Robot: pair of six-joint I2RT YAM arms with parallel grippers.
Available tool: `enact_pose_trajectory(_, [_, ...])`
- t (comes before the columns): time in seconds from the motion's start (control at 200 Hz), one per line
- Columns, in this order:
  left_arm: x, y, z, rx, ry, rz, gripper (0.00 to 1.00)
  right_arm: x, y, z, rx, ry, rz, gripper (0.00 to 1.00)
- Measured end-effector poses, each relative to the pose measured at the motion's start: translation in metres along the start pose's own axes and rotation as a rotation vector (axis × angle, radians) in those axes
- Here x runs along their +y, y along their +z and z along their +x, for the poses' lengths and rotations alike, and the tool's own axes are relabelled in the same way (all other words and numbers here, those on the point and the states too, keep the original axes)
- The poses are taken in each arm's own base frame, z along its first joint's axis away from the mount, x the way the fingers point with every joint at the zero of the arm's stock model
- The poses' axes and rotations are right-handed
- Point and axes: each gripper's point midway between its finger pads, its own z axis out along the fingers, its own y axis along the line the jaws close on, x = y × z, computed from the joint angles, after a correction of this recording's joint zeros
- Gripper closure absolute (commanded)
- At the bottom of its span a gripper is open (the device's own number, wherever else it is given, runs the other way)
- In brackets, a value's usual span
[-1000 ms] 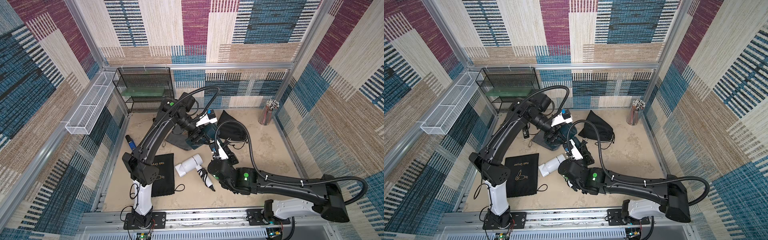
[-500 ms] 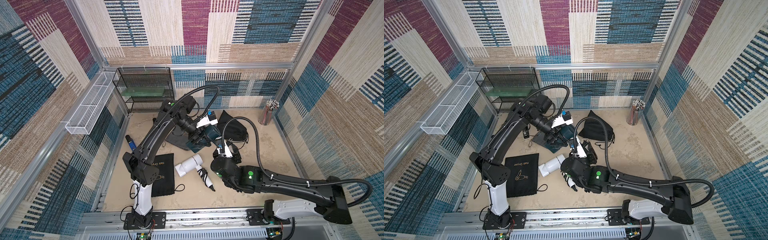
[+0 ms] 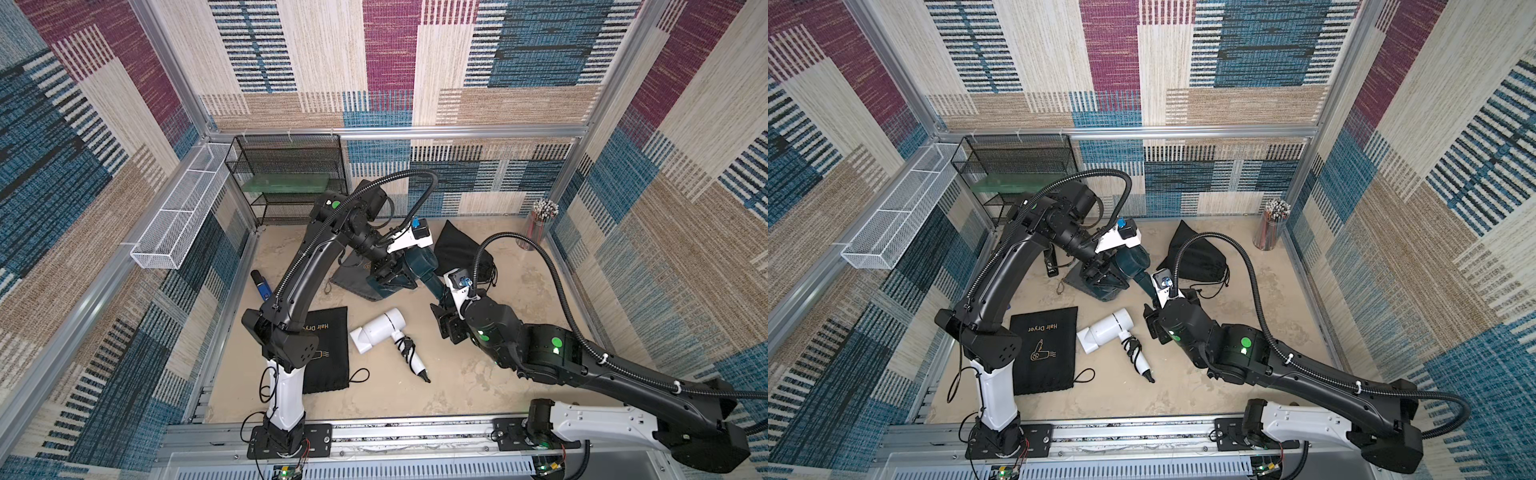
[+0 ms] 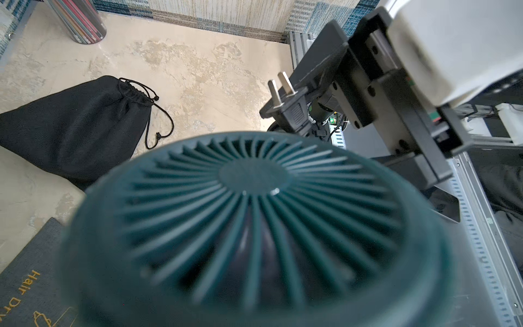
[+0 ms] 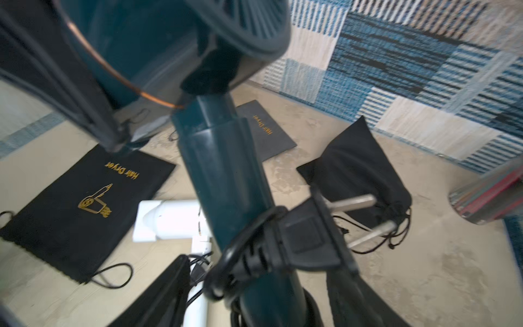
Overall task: Pack away hair dryers
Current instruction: Pick up the hair dryer from the center of the board, then fold the hair dryer.
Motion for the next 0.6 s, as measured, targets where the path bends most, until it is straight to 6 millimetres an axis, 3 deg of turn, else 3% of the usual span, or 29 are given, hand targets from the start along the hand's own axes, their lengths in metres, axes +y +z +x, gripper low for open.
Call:
enact_pose_trajectory(0.19, [-0.006,-0.003,0.001,0.001,0.044,0.002,1.0,0.009,-0.006,0.003,0.044,0.054,-0.173,0.23])
enact_pose_trajectory(0.451, [-0.012,-0.006,0.001,-0.01,0.073,0.007,1.0,-0.017,-0.019,-0.005,0.015,0.139,-0.268,0.26])
enact_pose_trajectory(0.601, [-0.013,-0.007,-0.002,-0.021,0.082,0.004,1.0,-0.021,-0.019,-0.006,0.025,0.162,-0.341,0.29])
